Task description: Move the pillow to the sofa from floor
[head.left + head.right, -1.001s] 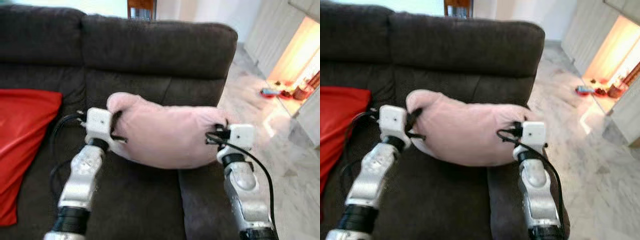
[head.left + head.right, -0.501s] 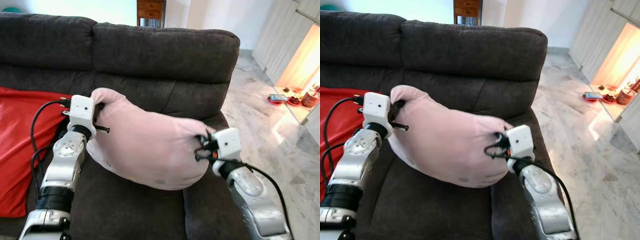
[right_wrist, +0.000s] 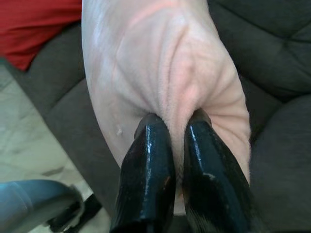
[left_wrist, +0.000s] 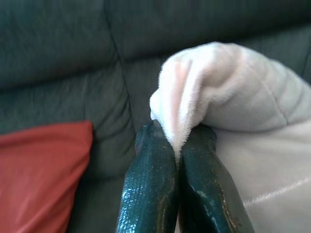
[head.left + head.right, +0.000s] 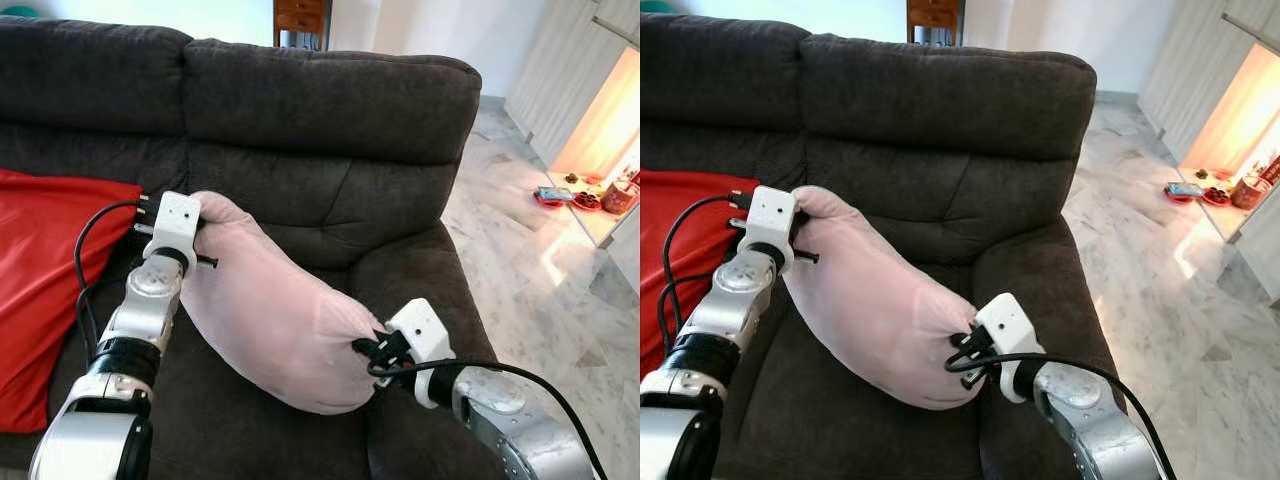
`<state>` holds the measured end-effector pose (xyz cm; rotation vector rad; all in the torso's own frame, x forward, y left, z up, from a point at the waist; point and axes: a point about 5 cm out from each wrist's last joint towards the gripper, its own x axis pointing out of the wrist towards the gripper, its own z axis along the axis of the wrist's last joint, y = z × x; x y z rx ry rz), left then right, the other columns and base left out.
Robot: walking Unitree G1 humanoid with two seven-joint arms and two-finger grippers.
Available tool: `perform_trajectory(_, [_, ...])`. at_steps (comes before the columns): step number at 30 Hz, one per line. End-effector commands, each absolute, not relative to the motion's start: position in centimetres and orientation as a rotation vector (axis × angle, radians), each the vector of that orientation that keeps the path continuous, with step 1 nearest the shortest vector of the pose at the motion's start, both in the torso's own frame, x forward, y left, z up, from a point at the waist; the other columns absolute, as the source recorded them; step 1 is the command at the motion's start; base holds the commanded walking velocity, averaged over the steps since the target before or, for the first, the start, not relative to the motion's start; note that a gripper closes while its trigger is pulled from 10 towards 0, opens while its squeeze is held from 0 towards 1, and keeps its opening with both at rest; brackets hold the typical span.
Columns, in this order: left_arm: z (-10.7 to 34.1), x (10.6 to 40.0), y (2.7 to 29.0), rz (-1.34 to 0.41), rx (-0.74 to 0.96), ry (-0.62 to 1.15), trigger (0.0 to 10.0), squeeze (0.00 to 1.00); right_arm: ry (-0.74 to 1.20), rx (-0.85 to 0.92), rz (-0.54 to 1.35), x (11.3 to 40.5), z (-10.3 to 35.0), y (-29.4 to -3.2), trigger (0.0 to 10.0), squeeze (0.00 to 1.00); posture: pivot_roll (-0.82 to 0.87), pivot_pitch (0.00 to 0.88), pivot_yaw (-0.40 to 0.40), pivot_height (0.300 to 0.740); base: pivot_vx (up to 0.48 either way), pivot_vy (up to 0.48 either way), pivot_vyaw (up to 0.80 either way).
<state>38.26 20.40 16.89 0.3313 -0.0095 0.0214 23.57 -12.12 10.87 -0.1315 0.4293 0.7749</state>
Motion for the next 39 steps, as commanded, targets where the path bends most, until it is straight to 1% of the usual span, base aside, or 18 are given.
perform_trajectory(1, [21.0, 39.2, 20.3, 0.019, 0.300, -0.181, 10.0, 0.00, 0.404, -0.118, 0.793, 23.3, 12.2, -12.5, 10.0, 0.00, 0.04, 0.000, -0.091, 0.740, 0.000, 0.000, 0.00])
perform_trajectory(4, [21.3, 39.7, 19.0, -0.064, 0.289, -0.178, 10.0, 0.00, 0.390, -0.094, 0.786, 23.4, 12.6, -12.6, 10.0, 0.00, 0.04, 0.000, -0.092, 0.740, 0.000, 0.000, 0.00])
perform_trajectory(6, [21.0, 40.0, 18.0, -0.134, 0.280, -0.143, 10.0, 0.00, 0.389, -0.089, 0.780, 23.5, 12.8, -12.8, 10.0, 0.00, 0.04, 0.000, -0.092, 0.740, 0.000, 0.000, 0.00])
perform_trajectory(8, [20.0, 40.2, 16.5, -0.247, 0.261, -0.086, 10.0, 0.00, 0.425, -0.119, 0.768, 23.2, 12.2, -13.3, 10.0, 0.00, 0.04, 0.000, -0.088, 0.740, 0.000, 0.000, 0.00])
perform_trajectory(10, [19.2, 40.1, 15.6, -0.314, 0.231, -0.047, 10.0, 0.00, 0.456, -0.133, 0.738, 23.1, 11.6, -13.7, 10.0, 0.00, 0.03, 0.000, -0.086, 0.740, 0.000, 0.000, 0.00])
perform_trajectory(12, [18.8, 40.1, 15.1, -0.348, 0.206, -0.041, 10.0, 0.00, 0.483, -0.129, 0.707, 23.1, 11.2, -14.1, 10.0, 0.00, 0.03, 0.000, -0.086, 0.740, 0.000, 0.000, 0.00])
perform_trajectory(13, [18.5, 40.1, 14.6, -0.367, 0.168, -0.036, 10.0, 0.00, 0.520, -0.131, 0.653, 23.2, 10.6, -14.6, 10.0, 0.00, 0.02, 0.000, -0.086, 0.740, 0.000, 0.000, 0.00])
perform_trajectory(17, [18.4, 40.1, 14.0, -0.375, 0.122, -0.036, 10.0, 0.00, 0.579, -0.118, 0.541, 23.5, 9.8, -15.8, 10.0, 0.00, 0.02, 0.000, -0.087, 0.740, 0.000, 0.000, 0.00])
perform_trajectory(20, [18.6, 40.3, 13.8, -0.376, 0.101, -0.043, 10.0, 0.00, 0.595, -0.108, 0.514, 23.6, 9.7, -16.2, 10.0, 0.00, 0.02, 0.000, -0.087, 0.740, 0.000, 0.000, 0.00])
perform_trajectory(21, [18.9, 40.3, 13.5, -0.391, 0.073, -0.060, 10.0, 0.00, 0.601, -0.111, 0.505, 23.6, 9.7, -16.4, 10.0, 0.00, 0.02, 0.000, -0.088, 0.740, 0.000, 0.000, 0.00])
perform_trajectory(23, [19.2, 40.4, 13.1, -0.391, 0.074, -0.076, 10.0, 0.00, 0.592, -0.097, 0.505, 23.6, 9.8, -16.4, 10.0, 0.00, 0.02, 0.000, -0.088, 0.740, 0.000, 0.000, 0.00])
perform_trajectory(26, [19.6, 40.5, 12.6, -0.395, 0.049, -0.100, 10.0, 0.00, 0.568, -0.099, 0.527, 23.6, 10.2, -16.2, 10.0, 0.00, 0.02, 0.000, -0.088, 0.740, 0.000, 0.000, 0.00])
perform_trajectory(32, [21.3, 40.7, 10.8, -0.427, 0.014, -0.173, 10.0, 0.00, 0.442, 0.027, 0.568, 24.0, 12.9, -15.6, 10.0, 0.00, 0.01, 0.000, -0.086, 0.740, 0.000, 0.000, 0.00])
perform_trajectory(36, [21.6, 40.7, 10.1, -0.450, 0.020, -0.179, 10.0, 0.00, 0.358, 0.083, 0.657, 23.7, 14.5, -14.4, 10.0, 0.00, 0.00, 0.000, -0.085, 0.740, 0.000, 0.000, 0.00])
perform_trajectory(37, [21.8, 40.8, 9.8, -0.462, 0.017, -0.182, 10.0, 0.00, 0.325, 0.097, 0.704, 23.4, 15.1, -13.8, 10.0, 0.00, 0.00, 0.000, -0.084, 0.740, 0.000, 0.000, 0.00])
perform_trajectory(39, [21.9, 40.8, 9.6, -0.468, 0.020, -0.182, 10.0, 0.00, 0.318, 0.097, 0.719, 23.2, 15.3, -13.6, 10.0, 0.00, 0.00, 0.000, -0.084, 0.740, 0.000, 0.000, 0.00])
